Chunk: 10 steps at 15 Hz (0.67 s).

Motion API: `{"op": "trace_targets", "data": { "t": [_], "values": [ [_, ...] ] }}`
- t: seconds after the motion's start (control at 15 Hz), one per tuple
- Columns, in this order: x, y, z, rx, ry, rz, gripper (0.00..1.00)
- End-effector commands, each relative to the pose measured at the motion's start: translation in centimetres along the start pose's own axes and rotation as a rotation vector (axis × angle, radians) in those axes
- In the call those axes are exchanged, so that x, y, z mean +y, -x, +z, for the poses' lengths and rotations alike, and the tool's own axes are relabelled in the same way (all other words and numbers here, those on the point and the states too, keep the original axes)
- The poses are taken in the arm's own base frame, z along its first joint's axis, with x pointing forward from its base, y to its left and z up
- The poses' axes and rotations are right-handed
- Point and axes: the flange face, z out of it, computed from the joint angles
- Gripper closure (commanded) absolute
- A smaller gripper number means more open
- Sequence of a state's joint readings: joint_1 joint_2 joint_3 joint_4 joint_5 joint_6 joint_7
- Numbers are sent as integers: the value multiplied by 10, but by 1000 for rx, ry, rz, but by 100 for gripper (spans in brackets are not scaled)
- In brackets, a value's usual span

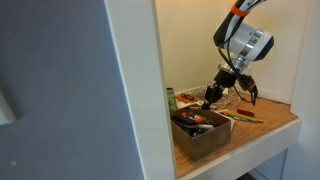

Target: Pick up the black retractable buttoned pen and press the pen button against the closet worktop edge before putting it in the cardboard box

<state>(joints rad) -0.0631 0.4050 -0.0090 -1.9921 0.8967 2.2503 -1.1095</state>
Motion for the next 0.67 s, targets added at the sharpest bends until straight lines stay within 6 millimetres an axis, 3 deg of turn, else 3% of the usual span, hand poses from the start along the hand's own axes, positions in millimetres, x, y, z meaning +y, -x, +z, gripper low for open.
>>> {"op": "trace_targets", "data": {
  "t": [0.0,0.07,0.13,0.33,0.6],
  "values": [
    [1,-8,10,-82,12,17,97],
    [0,-9,12,-98,14,13,97],
    [-1,-10,11,-102,16,6,62],
    [-15,-21,-13,-86,41,-74,47],
    [-48,-29,-73,-106,70,-186,20]
  ]
}}
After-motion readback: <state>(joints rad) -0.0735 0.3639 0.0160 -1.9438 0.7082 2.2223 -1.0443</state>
